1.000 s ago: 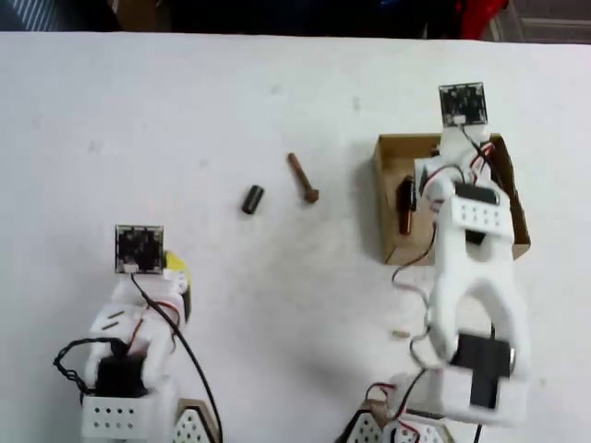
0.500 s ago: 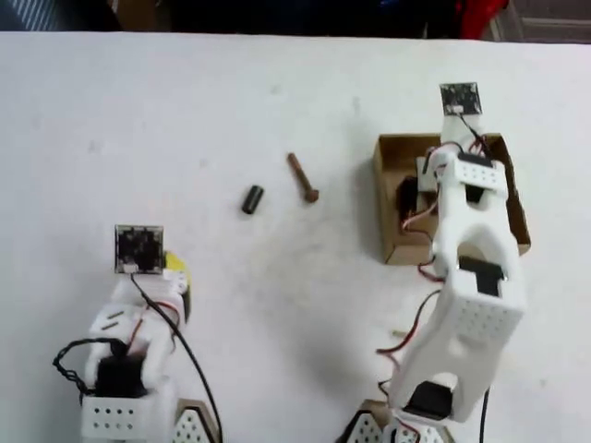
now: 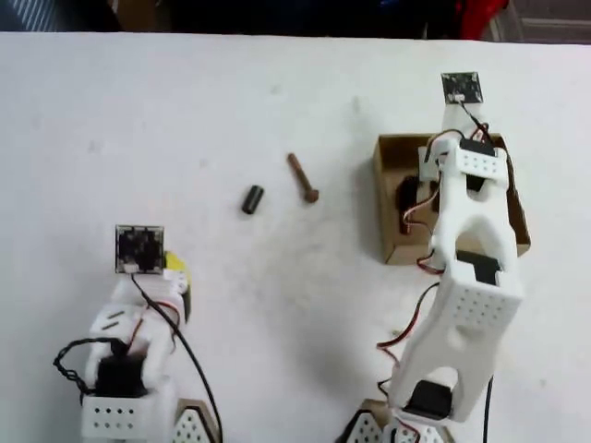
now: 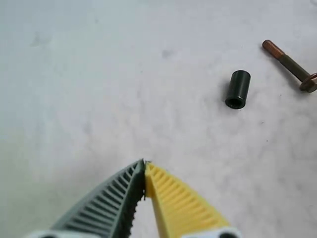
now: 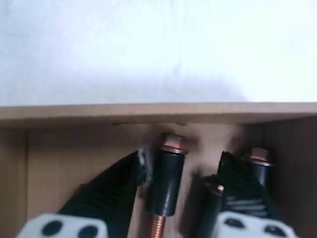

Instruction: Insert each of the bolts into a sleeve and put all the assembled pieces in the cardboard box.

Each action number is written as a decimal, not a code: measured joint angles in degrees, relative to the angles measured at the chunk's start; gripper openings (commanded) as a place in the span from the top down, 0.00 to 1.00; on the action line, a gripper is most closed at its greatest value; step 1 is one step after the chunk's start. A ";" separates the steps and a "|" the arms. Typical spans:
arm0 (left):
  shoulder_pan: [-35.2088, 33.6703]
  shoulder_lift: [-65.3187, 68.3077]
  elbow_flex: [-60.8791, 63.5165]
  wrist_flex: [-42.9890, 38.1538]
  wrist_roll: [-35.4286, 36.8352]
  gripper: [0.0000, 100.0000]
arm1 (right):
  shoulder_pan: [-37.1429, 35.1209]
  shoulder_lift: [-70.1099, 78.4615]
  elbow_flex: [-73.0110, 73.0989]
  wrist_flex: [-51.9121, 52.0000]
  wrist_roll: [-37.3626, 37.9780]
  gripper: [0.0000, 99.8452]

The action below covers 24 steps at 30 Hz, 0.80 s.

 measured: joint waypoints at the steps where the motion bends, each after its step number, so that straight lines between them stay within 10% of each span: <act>1: 0.00 0.00 0.00 0.00 0.00 0.98 | 0.00 -0.97 0.00 0.35 0.00 0.79; 24: 0.00 0.00 0.00 0.00 0.00 0.98 | -22.24 -18.46 -0.09 22.33 -0.44 0.79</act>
